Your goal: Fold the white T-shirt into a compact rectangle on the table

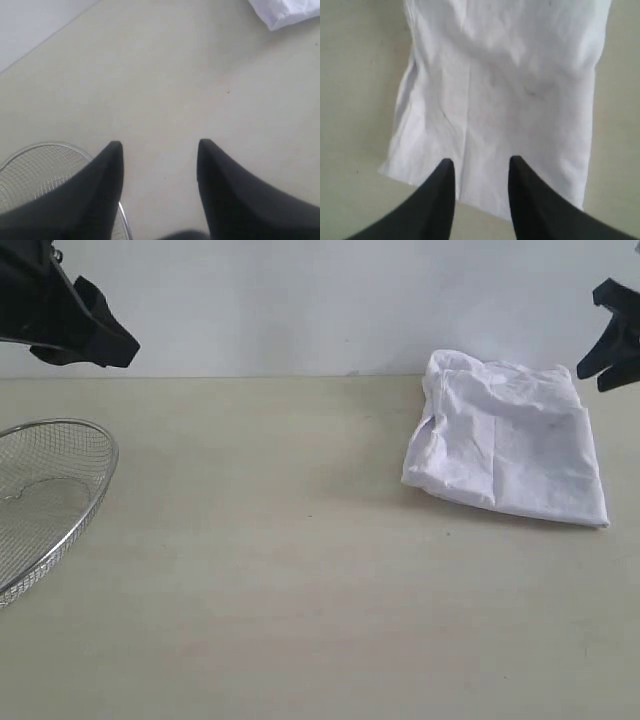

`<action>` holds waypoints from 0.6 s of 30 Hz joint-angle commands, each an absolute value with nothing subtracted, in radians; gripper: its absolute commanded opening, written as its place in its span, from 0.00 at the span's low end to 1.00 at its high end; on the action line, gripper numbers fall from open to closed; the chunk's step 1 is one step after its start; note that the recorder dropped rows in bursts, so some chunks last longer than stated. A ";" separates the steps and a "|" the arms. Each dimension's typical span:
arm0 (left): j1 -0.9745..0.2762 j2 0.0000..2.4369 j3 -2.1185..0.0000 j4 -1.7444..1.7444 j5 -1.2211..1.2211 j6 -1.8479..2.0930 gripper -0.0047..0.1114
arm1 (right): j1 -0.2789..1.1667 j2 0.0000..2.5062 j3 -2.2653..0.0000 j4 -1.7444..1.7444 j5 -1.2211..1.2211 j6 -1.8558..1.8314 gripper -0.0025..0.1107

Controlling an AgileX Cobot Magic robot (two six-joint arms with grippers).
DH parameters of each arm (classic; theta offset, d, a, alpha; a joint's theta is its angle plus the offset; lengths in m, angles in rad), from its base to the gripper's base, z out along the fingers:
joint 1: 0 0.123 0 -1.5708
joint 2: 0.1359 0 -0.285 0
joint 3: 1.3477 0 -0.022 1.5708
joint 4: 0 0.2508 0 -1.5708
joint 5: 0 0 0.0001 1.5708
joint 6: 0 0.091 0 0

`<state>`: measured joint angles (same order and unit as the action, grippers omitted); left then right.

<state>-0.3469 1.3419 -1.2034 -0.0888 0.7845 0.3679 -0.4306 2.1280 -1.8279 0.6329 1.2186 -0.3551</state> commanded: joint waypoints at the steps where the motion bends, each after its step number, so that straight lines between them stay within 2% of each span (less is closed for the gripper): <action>1: -0.349 1.328 -1.207 -0.135 0.786 0.353 0.40 | -0.434 2.102 -1.678 0.656 1.197 -0.433 0.44; 3: -0.349 1.328 -1.207 -0.147 0.789 0.353 0.40 | -0.434 2.104 -1.612 0.692 1.162 -0.484 0.54; 5: -0.349 1.328 -1.207 -0.149 0.789 0.353 0.40 | -0.434 2.104 -1.564 0.716 1.120 -0.541 0.58; 18: -0.349 1.328 -1.207 -0.148 0.793 0.369 0.40 | -0.447 2.104 -1.405 0.615 0.951 -0.526 0.58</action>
